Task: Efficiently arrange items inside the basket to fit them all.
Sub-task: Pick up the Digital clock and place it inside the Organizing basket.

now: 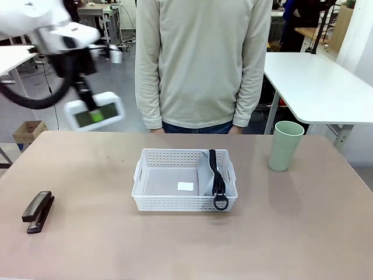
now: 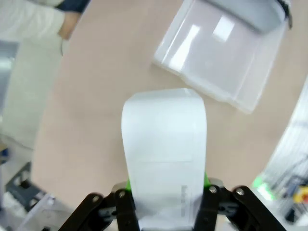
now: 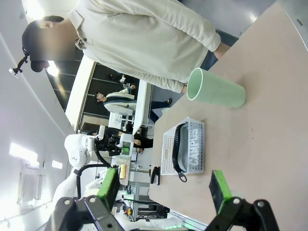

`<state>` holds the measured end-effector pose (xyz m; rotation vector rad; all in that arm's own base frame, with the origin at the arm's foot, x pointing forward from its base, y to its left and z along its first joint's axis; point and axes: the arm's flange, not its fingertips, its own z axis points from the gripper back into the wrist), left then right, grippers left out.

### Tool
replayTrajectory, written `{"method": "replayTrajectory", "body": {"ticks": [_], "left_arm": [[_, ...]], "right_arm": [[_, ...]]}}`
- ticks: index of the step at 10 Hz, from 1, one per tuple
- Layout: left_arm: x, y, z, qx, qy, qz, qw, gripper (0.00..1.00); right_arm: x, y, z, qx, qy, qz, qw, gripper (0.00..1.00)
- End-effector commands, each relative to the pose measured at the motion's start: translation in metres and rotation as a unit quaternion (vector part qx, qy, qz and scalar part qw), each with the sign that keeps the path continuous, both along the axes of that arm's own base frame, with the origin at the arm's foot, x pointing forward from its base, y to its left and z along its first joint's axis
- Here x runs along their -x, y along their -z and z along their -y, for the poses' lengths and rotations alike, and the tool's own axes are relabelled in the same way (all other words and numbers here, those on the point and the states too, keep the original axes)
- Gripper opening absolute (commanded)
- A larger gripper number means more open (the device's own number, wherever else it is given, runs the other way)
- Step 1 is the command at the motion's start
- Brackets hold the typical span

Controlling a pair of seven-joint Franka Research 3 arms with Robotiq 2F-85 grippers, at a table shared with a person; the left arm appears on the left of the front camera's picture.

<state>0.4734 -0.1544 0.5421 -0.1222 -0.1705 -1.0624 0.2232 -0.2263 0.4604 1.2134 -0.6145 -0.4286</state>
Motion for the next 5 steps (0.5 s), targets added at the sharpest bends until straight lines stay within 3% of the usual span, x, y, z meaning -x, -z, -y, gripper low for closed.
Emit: {"method": "replayTrajectory", "body": {"ticks": [1,3,4,5], "left_arm": [[0.005,0.01,0.064,0.043,-0.007,-0.009,0.999,0.5],[0.007,0.03,0.143,0.053,-0.025,-0.016,0.998,0.5],[0.004,0.044,0.165,0.045,-0.008,-0.024,0.999,0.5],[-0.005,0.055,0.174,0.045,-0.035,-0.017,0.998,0.5]], "right_arm": [[-0.002,-0.001,0.001,0.001,0.0,0.019,1.0,1.0],[-0.002,-0.001,0.001,0.001,0.0,0.019,1.0,1.0],[-0.002,-0.001,0.001,0.001,0.0,0.019,1.0,1.0],[-0.002,-0.001,0.001,0.001,0.0,0.019,1.0,1.0]]}}
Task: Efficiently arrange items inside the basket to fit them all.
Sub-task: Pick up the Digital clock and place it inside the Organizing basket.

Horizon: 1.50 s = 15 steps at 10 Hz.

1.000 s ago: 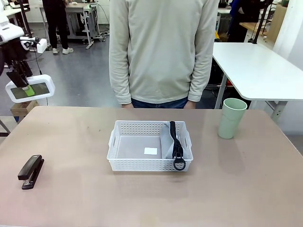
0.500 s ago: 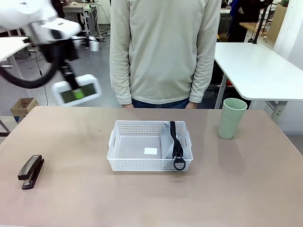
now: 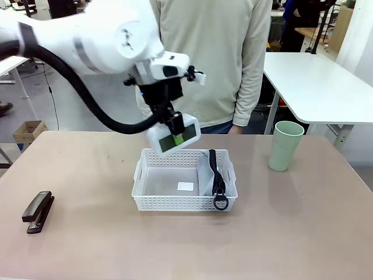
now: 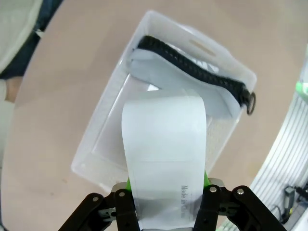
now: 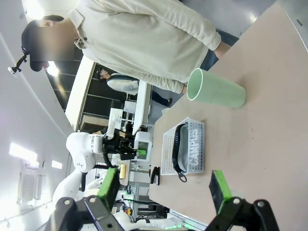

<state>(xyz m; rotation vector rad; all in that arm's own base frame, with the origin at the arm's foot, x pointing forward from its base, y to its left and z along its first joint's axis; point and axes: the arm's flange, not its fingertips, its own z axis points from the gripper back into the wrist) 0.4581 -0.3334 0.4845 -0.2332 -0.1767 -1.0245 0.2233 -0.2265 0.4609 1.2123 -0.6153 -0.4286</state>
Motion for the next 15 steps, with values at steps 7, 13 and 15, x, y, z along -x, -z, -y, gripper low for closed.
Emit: {"method": "replayTrajectory", "body": {"ticks": [7,13,15], "left_arm": [[-0.019,0.046,0.005,-0.026,-0.013,-0.028,0.999,0.51],[-0.027,0.136,0.024,-0.057,-0.072,-0.04,0.995,0.51],[-0.028,0.144,0.027,-0.08,-0.063,-0.055,0.993,0.51]], "right_arm": [[-0.002,-0.001,0.001,0.0,0.0,0.019,1.0,1.0],[-0.002,-0.001,0.001,0.0,0.0,0.019,1.0,1.0],[-0.002,-0.001,0.001,0.0,0.0,0.019,1.0,1.0]]}}
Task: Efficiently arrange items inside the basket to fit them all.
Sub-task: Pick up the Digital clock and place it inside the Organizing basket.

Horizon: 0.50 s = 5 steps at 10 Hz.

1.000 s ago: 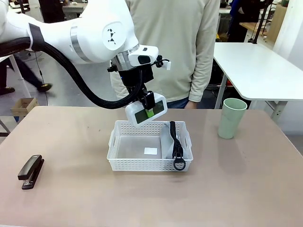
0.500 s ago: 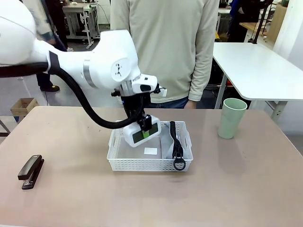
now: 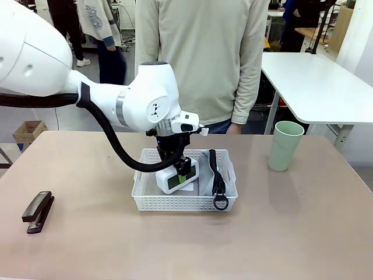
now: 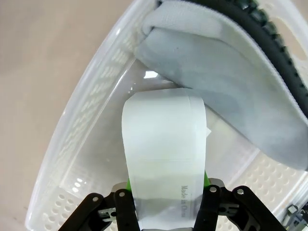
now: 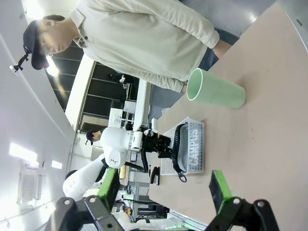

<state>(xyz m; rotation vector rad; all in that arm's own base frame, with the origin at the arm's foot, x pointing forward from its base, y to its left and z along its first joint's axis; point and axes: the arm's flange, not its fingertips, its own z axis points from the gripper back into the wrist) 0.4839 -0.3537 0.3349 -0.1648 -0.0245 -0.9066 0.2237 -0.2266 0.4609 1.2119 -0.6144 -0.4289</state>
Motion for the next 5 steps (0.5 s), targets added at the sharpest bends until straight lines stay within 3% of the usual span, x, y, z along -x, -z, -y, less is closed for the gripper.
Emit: {"method": "replayTrajectory", "body": {"ticks": [1,4,5], "left_arm": [[-0.0023,-0.0044,0.007,-0.026,-0.011,-0.002,1.0,0.51],[-0.0051,-0.002,0.0056,-0.039,-0.013,-0.001,0.999,0.51],[-0.0063,-0.0011,0.0061,-0.047,-0.008,-0.003,0.999,1.0]], "right_arm": [[-0.0014,-0.0007,0.001,0.0,0.0,0.019,1.0,1.0],[-0.0014,-0.0007,0.001,0.0,0.0,0.019,1.0,1.0],[-0.0014,-0.0007,0.001,0.0,0.0,0.019,1.0,1.0]]}}
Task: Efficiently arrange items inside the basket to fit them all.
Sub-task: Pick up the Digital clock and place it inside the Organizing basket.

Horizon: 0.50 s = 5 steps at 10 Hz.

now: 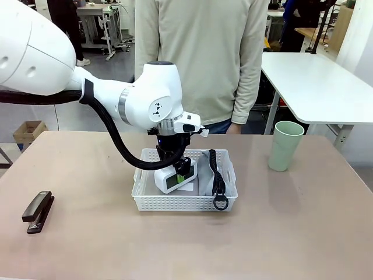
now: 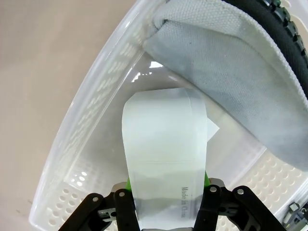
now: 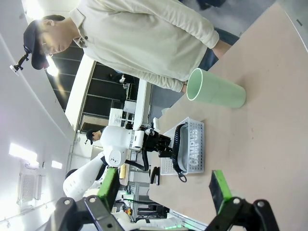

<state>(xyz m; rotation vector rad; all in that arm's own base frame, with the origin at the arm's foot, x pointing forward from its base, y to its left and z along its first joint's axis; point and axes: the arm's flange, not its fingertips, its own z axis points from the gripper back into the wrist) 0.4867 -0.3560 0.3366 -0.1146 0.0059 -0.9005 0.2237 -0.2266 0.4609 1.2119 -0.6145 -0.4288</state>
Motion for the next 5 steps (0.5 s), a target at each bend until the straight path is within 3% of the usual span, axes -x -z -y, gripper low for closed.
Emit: {"method": "replayTrajectory", "body": {"ticks": [1,5], "left_arm": [[-0.0032,0.0012,0.0037,-0.026,-0.004,0.001,1.0,1.0],[-0.0004,-0.0014,-0.0025,-0.018,0.007,-0.003,1.0,1.0]], "right_arm": [[-0.0014,-0.0007,0.001,0.0,0.0,0.019,1.0,1.0],[-0.0014,-0.0007,0.001,0.0,0.0,0.019,1.0,1.0]]}}
